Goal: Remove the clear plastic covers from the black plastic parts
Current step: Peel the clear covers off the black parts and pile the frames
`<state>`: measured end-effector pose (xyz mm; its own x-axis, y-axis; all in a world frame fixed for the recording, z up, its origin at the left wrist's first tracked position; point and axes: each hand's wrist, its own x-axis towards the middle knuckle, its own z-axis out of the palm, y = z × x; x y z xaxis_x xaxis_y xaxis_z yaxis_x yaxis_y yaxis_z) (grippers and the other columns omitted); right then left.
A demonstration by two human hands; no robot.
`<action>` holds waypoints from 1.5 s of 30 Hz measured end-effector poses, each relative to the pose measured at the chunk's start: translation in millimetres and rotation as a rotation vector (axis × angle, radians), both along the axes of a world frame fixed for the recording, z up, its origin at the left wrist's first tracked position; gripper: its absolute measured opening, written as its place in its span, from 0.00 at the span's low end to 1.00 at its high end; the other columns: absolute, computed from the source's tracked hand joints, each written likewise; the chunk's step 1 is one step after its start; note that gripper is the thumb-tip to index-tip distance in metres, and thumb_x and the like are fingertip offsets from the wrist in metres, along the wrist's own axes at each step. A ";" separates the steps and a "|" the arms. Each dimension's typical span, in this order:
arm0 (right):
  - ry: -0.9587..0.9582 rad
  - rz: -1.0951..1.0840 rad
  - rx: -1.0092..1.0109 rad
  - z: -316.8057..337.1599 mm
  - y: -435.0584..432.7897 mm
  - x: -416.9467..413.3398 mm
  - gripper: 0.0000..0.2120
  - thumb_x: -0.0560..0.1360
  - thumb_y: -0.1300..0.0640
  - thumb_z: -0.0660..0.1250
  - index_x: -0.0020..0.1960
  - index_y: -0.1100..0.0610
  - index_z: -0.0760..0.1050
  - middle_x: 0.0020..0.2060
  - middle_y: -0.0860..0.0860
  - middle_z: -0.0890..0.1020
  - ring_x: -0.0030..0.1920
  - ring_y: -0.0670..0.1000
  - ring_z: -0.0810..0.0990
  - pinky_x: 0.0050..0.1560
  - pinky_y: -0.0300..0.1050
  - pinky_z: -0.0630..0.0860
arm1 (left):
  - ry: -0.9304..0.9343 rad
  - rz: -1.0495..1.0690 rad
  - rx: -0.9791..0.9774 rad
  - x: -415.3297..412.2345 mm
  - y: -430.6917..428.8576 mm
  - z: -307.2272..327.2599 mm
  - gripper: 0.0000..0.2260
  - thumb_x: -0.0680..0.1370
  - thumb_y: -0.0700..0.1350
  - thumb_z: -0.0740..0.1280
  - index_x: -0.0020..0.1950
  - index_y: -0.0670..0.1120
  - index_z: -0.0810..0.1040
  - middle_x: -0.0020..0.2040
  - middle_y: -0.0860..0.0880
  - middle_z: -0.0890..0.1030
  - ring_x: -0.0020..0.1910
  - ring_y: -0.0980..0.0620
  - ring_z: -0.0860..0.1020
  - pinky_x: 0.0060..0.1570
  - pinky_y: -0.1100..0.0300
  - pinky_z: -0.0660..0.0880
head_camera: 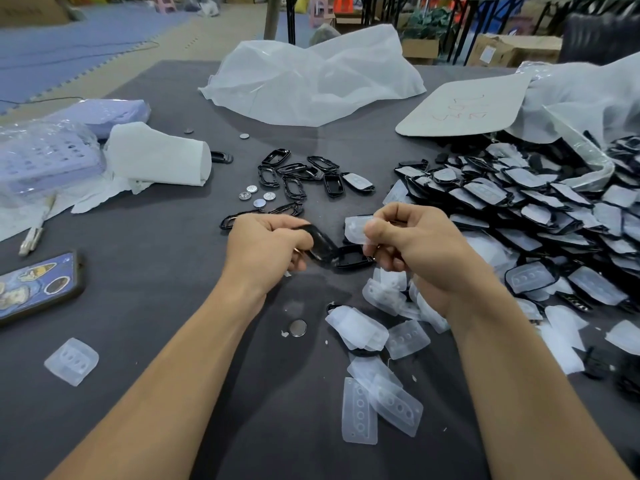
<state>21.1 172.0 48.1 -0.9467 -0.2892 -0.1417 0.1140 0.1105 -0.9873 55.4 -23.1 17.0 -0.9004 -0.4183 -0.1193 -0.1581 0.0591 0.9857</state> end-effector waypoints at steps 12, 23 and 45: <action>-0.013 -0.049 -0.117 -6.7 -10.3 0.0 0.09 0.73 0.65 0.77 0.36 0.58 0.79 0.26 0.50 0.72 0.26 0.46 0.65 0.27 0.35 0.62 | 0.097 -0.144 -0.425 23.4 6.2 17.2 0.14 0.68 0.48 0.75 0.49 0.65 0.86 0.39 0.65 0.85 0.39 0.64 0.79 0.43 0.63 0.76; 0.020 0.097 -0.094 -9.6 -18.3 4.3 0.15 0.72 0.68 0.77 0.30 0.54 0.80 0.28 0.54 0.75 0.25 0.44 0.66 0.26 0.33 0.63 | 0.097 -0.146 -0.103 17.4 13.1 10.3 0.04 0.64 0.48 0.78 0.38 0.51 0.88 0.34 0.49 0.86 0.32 0.55 0.76 0.36 0.60 0.73; -0.141 -0.005 -0.226 -5.9 -18.7 2.2 0.11 0.78 0.57 0.71 0.37 0.56 0.78 0.31 0.54 0.81 0.26 0.49 0.73 0.33 0.40 0.70 | -0.035 0.229 -0.515 13.1 -7.2 8.4 0.07 0.67 0.64 0.70 0.40 0.67 0.86 0.29 0.60 0.83 0.35 0.59 0.80 0.44 0.59 0.74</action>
